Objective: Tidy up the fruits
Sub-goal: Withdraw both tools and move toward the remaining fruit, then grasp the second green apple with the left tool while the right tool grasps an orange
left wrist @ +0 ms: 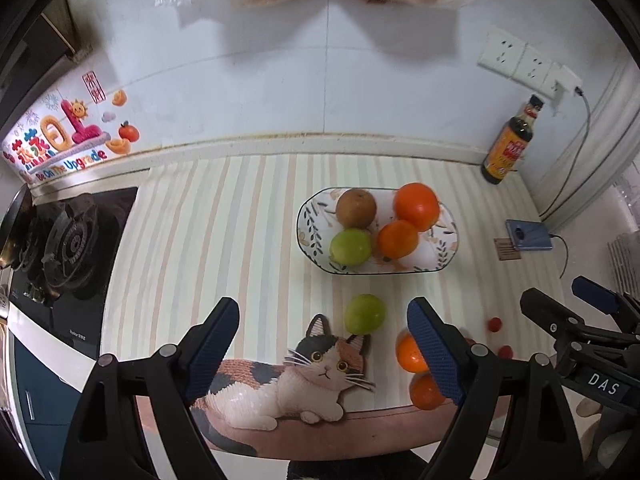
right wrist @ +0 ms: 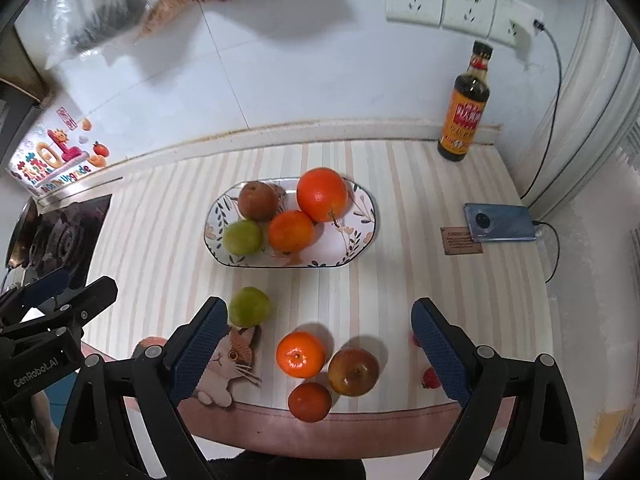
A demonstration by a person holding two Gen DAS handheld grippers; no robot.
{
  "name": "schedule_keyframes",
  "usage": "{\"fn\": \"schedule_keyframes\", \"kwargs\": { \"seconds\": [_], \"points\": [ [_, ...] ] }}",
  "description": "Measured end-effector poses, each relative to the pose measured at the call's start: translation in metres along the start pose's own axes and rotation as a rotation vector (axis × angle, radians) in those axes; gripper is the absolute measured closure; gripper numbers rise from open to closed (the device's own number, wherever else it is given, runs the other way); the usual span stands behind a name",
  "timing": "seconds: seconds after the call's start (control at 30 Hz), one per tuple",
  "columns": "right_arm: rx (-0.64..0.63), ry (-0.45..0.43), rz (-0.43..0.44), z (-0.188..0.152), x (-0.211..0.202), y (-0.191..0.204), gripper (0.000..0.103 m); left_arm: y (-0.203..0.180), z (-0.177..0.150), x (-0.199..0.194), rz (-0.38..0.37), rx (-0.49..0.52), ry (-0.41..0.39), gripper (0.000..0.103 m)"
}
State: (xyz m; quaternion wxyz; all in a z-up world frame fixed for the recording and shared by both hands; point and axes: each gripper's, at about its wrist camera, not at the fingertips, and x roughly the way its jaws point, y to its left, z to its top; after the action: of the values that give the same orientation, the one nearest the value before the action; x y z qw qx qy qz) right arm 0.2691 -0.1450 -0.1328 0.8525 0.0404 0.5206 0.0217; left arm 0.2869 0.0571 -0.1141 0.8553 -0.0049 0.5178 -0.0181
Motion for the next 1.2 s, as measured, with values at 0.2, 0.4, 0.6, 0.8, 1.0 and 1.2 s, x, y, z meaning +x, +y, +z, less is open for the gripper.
{"fn": "schedule_keyframes", "kwargs": {
  "seconds": [0.2,0.4,0.6,0.8,1.0,1.2],
  "points": [
    [0.002,-0.051,-0.002,-0.007,-0.029,0.0,0.008,-0.007,-0.006,-0.024,-0.002,0.015,-0.044,0.017],
    [0.018,-0.067,0.019,-0.011,-0.041,-0.003,0.008,-0.011,-0.008,-0.031,-0.008,0.014,-0.053,0.017],
    [0.054,-0.011,0.068,-0.008,-0.018,-0.015,0.006,-0.01,-0.005,-0.01,-0.027,0.001,0.001,0.008],
    [0.087,0.187,0.161,-0.014,0.067,-0.03,0.006,-0.011,-0.007,0.043,0.021,-0.018,0.103,0.002],
    [0.113,0.308,0.221,-0.03,0.129,-0.044,0.023,-0.029,-0.008,0.118,0.064,0.104,0.244,0.002],
    [0.114,0.338,0.22,-0.03,0.15,-0.061,0.023,-0.056,-0.009,0.175,0.089,0.315,0.347,0.002]
  ]
}}
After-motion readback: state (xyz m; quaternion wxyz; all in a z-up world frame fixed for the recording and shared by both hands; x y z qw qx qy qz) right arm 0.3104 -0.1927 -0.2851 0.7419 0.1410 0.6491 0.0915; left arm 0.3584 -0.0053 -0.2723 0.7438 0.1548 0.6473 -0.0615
